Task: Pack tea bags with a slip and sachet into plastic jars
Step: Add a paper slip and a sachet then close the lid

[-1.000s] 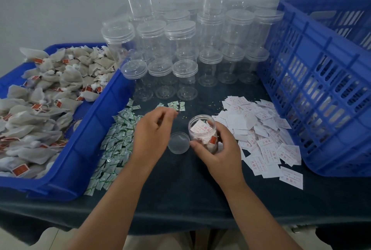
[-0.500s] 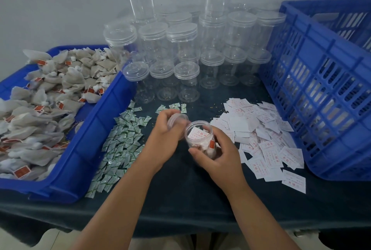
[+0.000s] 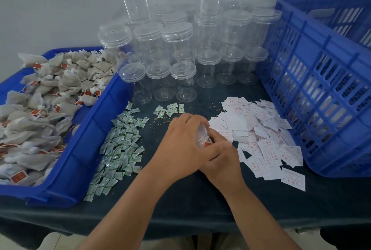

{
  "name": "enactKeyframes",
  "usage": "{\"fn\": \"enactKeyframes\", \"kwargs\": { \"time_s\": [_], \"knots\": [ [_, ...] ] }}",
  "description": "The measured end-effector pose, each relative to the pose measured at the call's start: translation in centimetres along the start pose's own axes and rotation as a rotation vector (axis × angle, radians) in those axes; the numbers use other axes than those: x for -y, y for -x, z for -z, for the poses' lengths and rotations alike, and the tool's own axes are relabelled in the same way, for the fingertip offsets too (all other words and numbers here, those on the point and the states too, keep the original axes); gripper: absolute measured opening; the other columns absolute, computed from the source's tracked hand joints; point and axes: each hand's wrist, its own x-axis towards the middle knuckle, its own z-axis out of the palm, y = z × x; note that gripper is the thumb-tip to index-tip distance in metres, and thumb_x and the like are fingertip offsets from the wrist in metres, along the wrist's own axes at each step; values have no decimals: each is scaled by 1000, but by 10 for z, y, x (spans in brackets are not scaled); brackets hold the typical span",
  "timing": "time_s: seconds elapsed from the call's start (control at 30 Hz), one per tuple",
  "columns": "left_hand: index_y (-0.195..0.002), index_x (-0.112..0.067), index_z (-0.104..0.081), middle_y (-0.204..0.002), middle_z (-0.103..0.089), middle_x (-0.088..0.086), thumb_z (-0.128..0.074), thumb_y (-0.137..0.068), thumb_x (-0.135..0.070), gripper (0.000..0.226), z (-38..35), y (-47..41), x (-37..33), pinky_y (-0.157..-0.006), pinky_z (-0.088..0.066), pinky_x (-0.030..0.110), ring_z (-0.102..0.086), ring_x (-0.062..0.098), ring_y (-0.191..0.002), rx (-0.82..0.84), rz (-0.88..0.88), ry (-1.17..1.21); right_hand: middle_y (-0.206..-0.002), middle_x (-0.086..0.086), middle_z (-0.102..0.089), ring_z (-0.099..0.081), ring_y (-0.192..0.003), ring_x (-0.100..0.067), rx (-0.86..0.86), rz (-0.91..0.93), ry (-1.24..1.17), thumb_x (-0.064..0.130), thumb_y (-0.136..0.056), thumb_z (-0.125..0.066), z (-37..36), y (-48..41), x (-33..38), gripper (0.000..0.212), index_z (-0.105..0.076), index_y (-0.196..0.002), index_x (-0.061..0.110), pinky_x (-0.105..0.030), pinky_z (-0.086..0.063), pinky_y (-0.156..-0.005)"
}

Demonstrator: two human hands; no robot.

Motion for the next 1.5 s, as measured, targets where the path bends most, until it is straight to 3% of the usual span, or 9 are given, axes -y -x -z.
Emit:
{"fn": "enactKeyframes", "kwargs": {
  "time_s": [0.3,0.5,0.7,0.9,1.0,1.1,1.2,1.37,1.5],
  "knots": [
    [-97,-32,-78,-113,-62,-10,-67,-94,-45,17,12,-4,6,-99,-47,21,-62,12,-113,148,-169,514,-92,-6,-76,-71,-87,-18,204,-144,-495,34,-78,-85,14,0,3,22,-79,-97,23,-30,-57,-75],
    [-101,-47,-73,-113,-67,-24,-67,-69,-78,46,0,-3,-5,-85,-45,8,-59,-13,-109,-85,134,365,-76,8,-71,-62,-69,-6,28,-85,-266,33,-79,-81,-2,3,-3,19,-72,-96,33,-23,-50,-61],
    [-128,-39,-64,-111,-73,-4,-78,-82,-32,49,4,-5,10,-87,-56,29,-69,12,-105,184,-52,806,-80,-24,-62,-55,-68,-39,229,-244,-557,44,-78,-82,15,0,-12,38,-75,-92,10,-54,-45,-56],
    [-119,-57,-61,-114,-69,-20,-83,-60,-68,64,-3,-6,14,-86,-55,24,-65,-8,-107,-6,212,557,-83,9,-76,-69,-73,-3,117,-116,-368,41,-80,-81,4,3,-3,15,-77,-94,41,-19,-52,-63],
    [-130,-41,-65,-122,-75,1,-85,-71,-37,62,-8,-4,26,-98,-59,47,-70,17,-120,173,158,887,-78,-16,-72,-64,-61,-28,207,-235,-487,58,-73,-87,7,5,-2,50,-78,-101,18,-35,-49,-52],
    [-151,-25,-50,-131,-70,14,-79,-79,-24,77,-6,-2,32,-86,-55,64,-63,44,-124,412,1,1076,-93,-25,-73,-72,-76,-36,507,-331,-782,72,-69,-90,14,5,1,92,-68,-119,-1,-49,-53,-71],
    [-151,-25,-47,-135,-69,8,-79,-80,-32,78,-5,-6,30,-91,-58,44,-67,30,-119,202,82,1002,-104,-19,-75,-73,-93,-33,338,-354,-781,57,-70,-94,10,2,0,84,-67,-125,0,-48,-58,-80],
    [-132,-47,-61,-120,-77,1,-86,-75,-48,62,-4,-3,32,-105,-55,52,-72,22,-114,87,170,802,-98,-6,-79,-74,-90,-21,137,-190,-379,39,-80,-83,-2,4,1,32,-78,-110,31,-38,-60,-76],
    [-145,-24,-56,-127,-73,15,-80,-77,-30,73,0,-1,31,-98,-56,44,-70,31,-114,372,55,1009,-91,-36,-64,-58,-81,-45,278,-311,-621,63,-67,-94,5,7,0,92,-66,-114,-10,-61,-48,-67]
  ]
}}
